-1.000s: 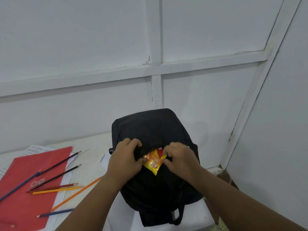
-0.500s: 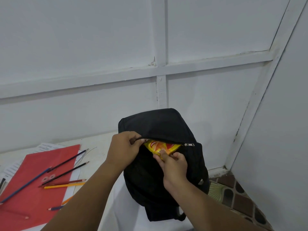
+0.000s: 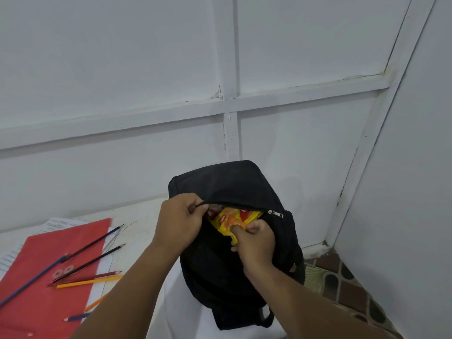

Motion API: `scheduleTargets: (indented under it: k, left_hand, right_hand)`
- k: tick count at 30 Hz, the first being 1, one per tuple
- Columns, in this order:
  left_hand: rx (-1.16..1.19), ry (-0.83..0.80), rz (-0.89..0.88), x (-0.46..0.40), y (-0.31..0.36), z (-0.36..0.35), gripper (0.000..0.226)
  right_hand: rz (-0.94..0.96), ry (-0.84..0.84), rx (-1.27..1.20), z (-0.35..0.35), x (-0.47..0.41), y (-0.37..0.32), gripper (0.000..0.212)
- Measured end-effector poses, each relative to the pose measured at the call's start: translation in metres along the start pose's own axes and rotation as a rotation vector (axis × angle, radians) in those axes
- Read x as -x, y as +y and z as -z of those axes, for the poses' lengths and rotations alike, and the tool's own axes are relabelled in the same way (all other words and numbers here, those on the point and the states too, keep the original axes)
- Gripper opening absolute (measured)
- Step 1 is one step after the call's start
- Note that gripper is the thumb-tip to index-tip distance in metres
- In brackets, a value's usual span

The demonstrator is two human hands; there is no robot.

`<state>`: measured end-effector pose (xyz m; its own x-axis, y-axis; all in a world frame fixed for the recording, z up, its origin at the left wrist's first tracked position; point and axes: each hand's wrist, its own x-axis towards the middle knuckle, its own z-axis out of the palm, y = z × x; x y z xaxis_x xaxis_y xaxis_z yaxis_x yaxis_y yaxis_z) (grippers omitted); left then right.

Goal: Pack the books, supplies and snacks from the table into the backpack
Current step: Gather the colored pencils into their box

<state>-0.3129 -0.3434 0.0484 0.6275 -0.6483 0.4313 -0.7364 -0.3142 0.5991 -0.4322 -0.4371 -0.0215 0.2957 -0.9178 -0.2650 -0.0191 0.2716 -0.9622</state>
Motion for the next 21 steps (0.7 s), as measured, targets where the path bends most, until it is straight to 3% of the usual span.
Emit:
scheduleTargets:
  k: [5, 9, 12, 16, 19, 21]
  left_hand:
    - [-0.027, -0.089, -0.078, 0.006, -0.006, -0.013, 0.041]
    - [-0.009, -0.081, -0.095, 0.005, -0.009, -0.014, 0.044]
    - [0.018, -0.038, -0.086, 0.004, -0.008, -0.013, 0.035]
    - [0.039, -0.064, -0.047, 0.003, -0.011, -0.012, 0.030]
    - [0.037, -0.051, -0.045, 0.003, -0.013, -0.010, 0.032]
    - [0.039, -0.046, -0.044, 0.003, -0.012, -0.010, 0.032]
  right_hand:
    - [-0.127, -0.130, -0.243, -0.020, -0.012, -0.006, 0.024]
    - [-0.278, 0.012, -0.637, -0.023, -0.014, -0.011, 0.020]
    - [-0.269, 0.100, -0.481, -0.022, -0.013, -0.004, 0.019]
    - [-0.118, 0.082, -0.156, -0.014, -0.011, -0.008, 0.046]
    - [0.057, 0.093, -0.039, -0.006, -0.015, -0.006, 0.042]
    - [-0.010, 0.052, -0.077, -0.011, -0.015, -0.001, 0.036]
